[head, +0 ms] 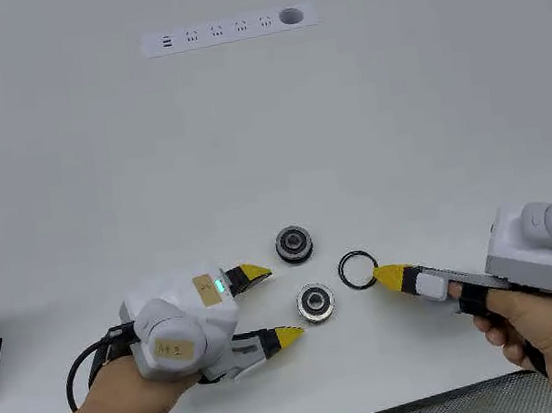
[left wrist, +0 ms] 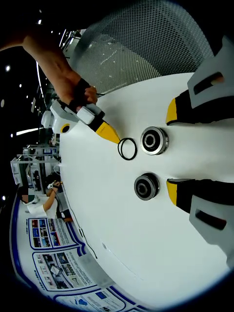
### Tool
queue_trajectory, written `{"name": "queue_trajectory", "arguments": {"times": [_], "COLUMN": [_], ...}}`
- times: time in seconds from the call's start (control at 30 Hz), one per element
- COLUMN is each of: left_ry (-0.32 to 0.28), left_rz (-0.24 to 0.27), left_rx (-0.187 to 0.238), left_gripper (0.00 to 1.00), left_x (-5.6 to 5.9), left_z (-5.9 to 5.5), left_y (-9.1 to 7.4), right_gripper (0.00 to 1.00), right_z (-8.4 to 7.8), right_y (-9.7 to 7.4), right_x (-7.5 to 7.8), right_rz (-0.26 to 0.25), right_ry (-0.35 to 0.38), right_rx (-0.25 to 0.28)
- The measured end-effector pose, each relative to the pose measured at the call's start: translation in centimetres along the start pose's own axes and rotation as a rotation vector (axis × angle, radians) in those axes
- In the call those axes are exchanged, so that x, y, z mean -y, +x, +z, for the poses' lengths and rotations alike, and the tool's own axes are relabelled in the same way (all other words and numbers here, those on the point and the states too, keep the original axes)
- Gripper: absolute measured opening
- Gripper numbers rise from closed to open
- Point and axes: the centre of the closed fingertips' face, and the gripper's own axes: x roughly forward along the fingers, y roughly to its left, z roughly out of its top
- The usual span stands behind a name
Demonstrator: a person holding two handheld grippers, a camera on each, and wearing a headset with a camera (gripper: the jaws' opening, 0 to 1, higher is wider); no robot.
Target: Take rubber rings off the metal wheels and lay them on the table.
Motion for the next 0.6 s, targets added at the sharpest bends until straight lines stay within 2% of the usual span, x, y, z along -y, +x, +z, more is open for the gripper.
{"name": "queue_trajectory", "arguments": {"times": [0.4,0.6], "left_ry": [0.004,0.003], "left_rz": [0.0,0.003], "left_rx": [0.001,0.002], "left_gripper": [0.44,0.44], "left_x": [0.0,-0.09], "left_z": [0.16,0.16], "left_y": [0.07,-0.05], "right_gripper": [0.12,0.16], "right_z": [0.1,0.44], "right_y": [-0.08,-0.43], "right_x": [-0.25,0.03], "right_rz": [-0.01,-0.048], "right_ry": [-0.074,-0.153], "right_rx": [-0.008,-0.01]}}
